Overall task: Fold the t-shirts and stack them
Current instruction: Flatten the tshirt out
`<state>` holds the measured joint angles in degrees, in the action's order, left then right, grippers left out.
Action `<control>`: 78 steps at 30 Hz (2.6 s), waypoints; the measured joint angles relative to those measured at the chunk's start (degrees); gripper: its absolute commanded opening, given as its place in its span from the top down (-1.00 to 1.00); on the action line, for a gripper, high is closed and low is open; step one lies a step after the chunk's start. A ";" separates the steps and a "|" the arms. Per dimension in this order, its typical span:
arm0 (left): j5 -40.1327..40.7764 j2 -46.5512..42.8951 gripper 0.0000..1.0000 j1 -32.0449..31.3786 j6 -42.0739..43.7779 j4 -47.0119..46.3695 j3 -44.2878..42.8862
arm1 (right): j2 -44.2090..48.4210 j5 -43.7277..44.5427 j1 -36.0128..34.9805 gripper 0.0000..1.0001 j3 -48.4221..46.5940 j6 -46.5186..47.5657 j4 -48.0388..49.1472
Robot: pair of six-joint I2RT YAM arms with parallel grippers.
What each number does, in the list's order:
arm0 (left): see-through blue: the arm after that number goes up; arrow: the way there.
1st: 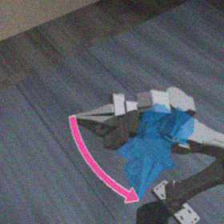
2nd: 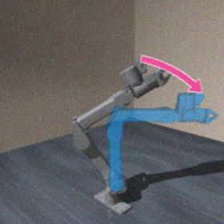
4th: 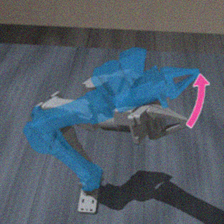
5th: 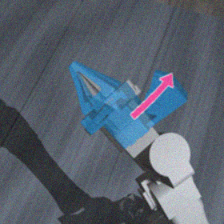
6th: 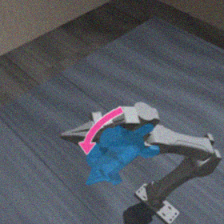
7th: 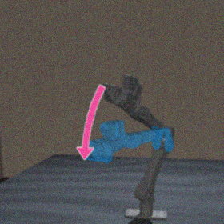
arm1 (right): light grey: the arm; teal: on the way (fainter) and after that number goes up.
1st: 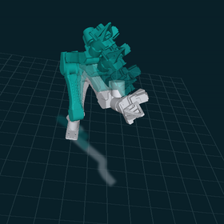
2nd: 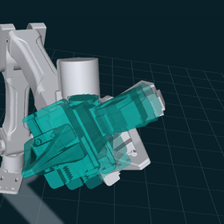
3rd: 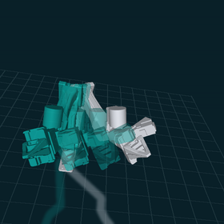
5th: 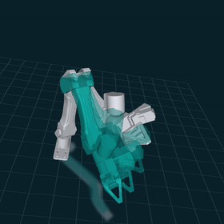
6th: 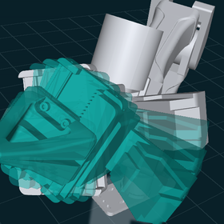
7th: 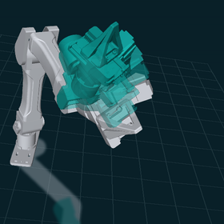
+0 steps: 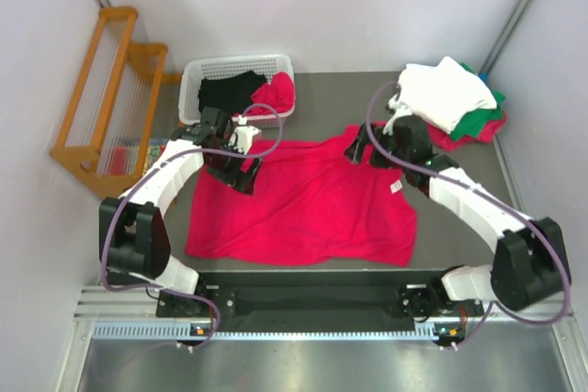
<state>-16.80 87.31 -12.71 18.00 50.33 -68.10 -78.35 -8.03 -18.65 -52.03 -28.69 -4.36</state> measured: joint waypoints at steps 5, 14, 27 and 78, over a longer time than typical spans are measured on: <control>0.55 0.44 -0.96 0.00 -0.04 0.31 -0.15 | 8.20 0.85 -9.99 -0.99 3.78 0.09 -10.84; 2.97 0.48 -0.96 0.00 -0.31 0.20 -0.13 | 10.58 4.35 -12.50 -0.99 8.44 -1.20 -25.66; 7.37 9.29 -0.94 0.55 -1.77 -5.25 1.49 | 5.55 6.56 -12.76 -0.99 9.92 -1.99 -26.67; -6.91 1.95 -0.93 8.90 0.11 -9.62 7.69 | -13.51 8.33 -18.14 -0.99 -1.70 -3.02 -26.49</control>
<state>-23.70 89.25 -3.81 18.11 40.71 -60.40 -91.85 0.30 -36.80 -53.74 -31.70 -30.85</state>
